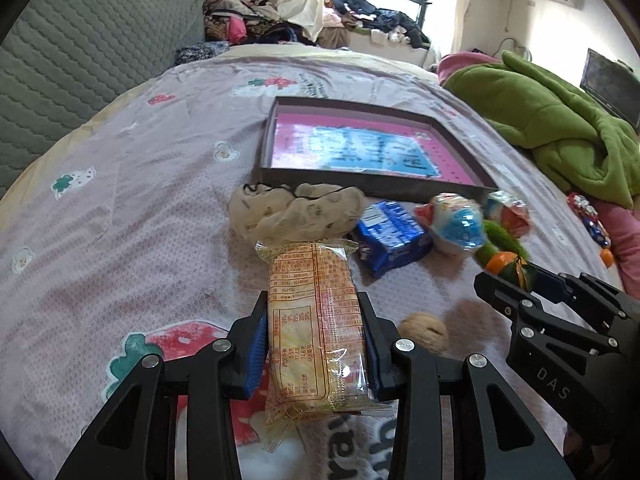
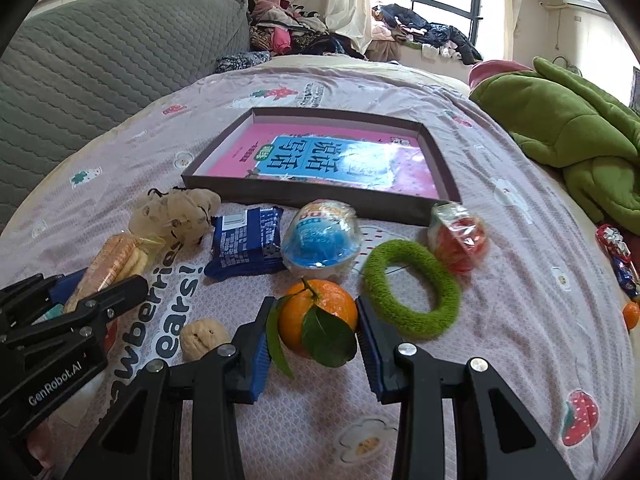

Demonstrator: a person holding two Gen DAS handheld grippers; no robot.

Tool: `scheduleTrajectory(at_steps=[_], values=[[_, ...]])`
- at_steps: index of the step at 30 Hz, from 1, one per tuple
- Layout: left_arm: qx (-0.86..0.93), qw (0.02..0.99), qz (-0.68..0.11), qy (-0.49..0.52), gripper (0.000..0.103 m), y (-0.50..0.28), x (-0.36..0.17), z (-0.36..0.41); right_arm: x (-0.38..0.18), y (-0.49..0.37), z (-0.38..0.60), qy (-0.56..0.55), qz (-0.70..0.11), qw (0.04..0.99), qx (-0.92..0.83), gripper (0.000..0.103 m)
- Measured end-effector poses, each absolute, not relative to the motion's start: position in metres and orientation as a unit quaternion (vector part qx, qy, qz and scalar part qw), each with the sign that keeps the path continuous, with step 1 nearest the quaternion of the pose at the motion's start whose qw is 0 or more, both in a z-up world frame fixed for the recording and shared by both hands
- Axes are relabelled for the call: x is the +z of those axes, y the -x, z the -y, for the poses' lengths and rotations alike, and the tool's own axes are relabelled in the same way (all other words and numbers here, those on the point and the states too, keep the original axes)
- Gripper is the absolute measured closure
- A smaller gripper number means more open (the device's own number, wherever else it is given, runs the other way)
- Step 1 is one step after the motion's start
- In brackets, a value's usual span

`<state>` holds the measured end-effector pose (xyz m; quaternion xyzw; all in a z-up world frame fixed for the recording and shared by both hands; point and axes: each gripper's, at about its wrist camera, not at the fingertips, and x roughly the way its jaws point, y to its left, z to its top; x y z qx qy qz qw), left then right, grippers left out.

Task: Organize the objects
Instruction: 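Close the left gripper on the biscuit packet while the right gripper grasps the mandarin, then lift and carry the biscuit packet and mandarin over the pink tray with both grippers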

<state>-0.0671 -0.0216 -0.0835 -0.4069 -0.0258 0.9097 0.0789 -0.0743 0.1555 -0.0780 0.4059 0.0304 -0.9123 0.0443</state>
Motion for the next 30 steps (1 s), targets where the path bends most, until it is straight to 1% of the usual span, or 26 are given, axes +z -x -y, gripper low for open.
scheduleTrajectory(at_steps=[10,17,25,30], values=[[0.918,0.07,0.02,0.39,0.063,0.044,-0.059,0.013,-0.044,0.054,-0.172,-0.376,-0.026,0.045,-0.925,0.064],[0.925,0.068,0.002,0.373,0.063,0.033,-0.035,0.001,-0.019,0.042,-0.186,-0.355,-0.024,0.045,-0.933,0.064],[0.934,0.07,-0.017,0.351,0.063,0.031,-0.004,-0.016,0.008,0.036,-0.205,-0.326,-0.025,0.044,-0.944,0.064],[0.934,0.071,-0.014,0.349,0.063,0.039,0.009,-0.023,0.019,0.037,-0.209,-0.317,-0.028,0.051,-0.947,0.064]])
